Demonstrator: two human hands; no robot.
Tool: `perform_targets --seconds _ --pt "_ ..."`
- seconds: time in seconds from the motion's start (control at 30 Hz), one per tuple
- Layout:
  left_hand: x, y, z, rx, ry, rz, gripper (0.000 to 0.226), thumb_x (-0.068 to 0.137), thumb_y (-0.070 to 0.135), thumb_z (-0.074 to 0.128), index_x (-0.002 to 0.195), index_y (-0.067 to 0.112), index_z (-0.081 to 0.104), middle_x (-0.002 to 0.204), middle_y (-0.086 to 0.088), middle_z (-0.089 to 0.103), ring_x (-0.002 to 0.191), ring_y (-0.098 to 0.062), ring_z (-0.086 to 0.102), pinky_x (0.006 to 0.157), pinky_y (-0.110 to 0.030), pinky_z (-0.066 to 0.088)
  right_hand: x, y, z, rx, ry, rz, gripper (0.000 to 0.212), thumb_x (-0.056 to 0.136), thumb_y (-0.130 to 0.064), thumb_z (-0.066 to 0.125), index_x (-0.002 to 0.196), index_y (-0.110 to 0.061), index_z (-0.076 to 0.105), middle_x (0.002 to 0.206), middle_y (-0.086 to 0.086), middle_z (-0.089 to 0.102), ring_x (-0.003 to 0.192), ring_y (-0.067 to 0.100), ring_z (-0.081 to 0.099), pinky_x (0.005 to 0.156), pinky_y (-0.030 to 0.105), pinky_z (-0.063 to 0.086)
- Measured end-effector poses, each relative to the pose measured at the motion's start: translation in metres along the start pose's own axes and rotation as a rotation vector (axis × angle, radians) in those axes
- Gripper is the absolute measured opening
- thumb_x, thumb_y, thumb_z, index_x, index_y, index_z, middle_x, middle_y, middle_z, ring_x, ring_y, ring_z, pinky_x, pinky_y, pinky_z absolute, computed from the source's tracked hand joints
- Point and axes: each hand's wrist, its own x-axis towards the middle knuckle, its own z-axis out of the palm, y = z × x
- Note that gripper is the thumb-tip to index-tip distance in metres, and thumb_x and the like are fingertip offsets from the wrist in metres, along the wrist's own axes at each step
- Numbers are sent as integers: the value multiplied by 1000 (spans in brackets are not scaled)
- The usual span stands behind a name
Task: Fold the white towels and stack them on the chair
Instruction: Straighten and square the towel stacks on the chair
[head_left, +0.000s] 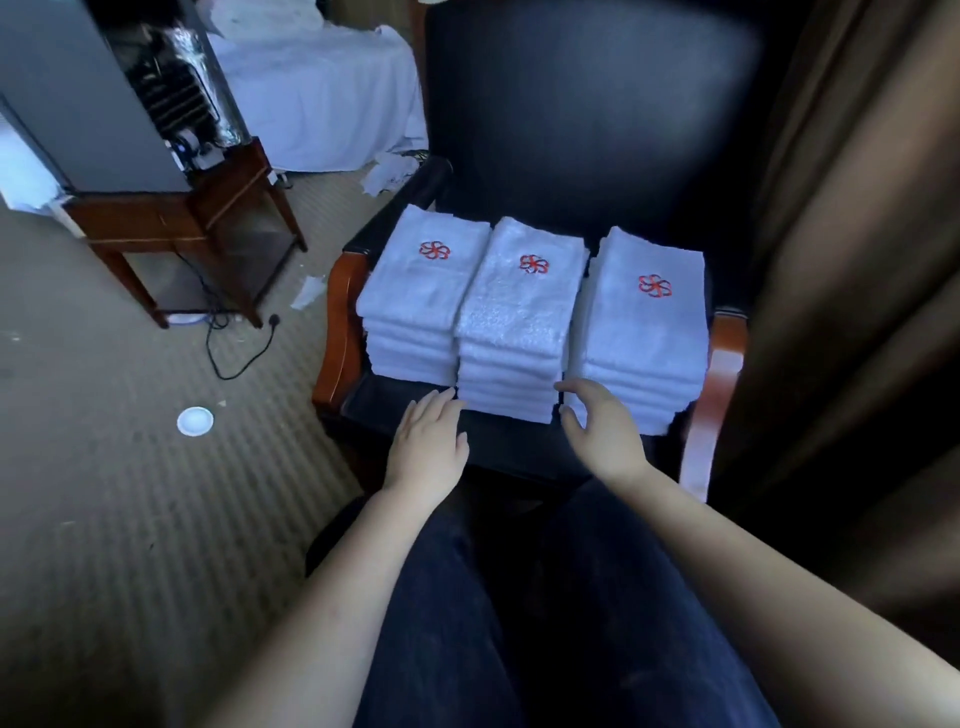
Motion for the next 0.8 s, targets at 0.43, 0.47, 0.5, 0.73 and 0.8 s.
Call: perform_targets --seconds 0.43,0.47,0.5,0.73,0.8 --pt "-6 -61 74 -42 -69 -98 47 93 11 58 139 4 50 147 -12 46 138 -28 40 117 -42 27 6 23 96 -92 -227 113 39 96 -16 50 135 -14 51 136 0 53 125 17 49 97 25 39" --pt "1 -62 80 -48 -96 -86 50 95 13 56 142 4 45 150 -11 41 141 -26 36 119 -41 22 11 24 102 -121 -247 143 42 96 -17 49 138 -13 48 139 0 51 127 17 47 99 28 40" --pt "9 -61 85 -47 -127 -70 52 97 15 53 146 5 39 154 -10 35 144 -24 30 121 -39 17 15 26 107 -150 -266 173 45 96 -17 49 141 -12 45 142 1 48 130 18 44 101 30 40" --pt "47 -50 132 -39 -289 -61 62 104 24 36 155 11 5 163 -2 1 150 -12 -2 122 -31 -2 30 42 133 -363 -378 177 63 95 -19 46 152 -11 19 158 3 21 146 17 17 111 36 34" --pt "52 -48 139 -50 -296 -78 62 104 23 37 155 11 4 163 -2 0 150 -11 -3 122 -32 -3 33 45 138 -387 -396 200 65 96 -21 44 153 -12 16 160 3 16 148 17 10 115 40 28"
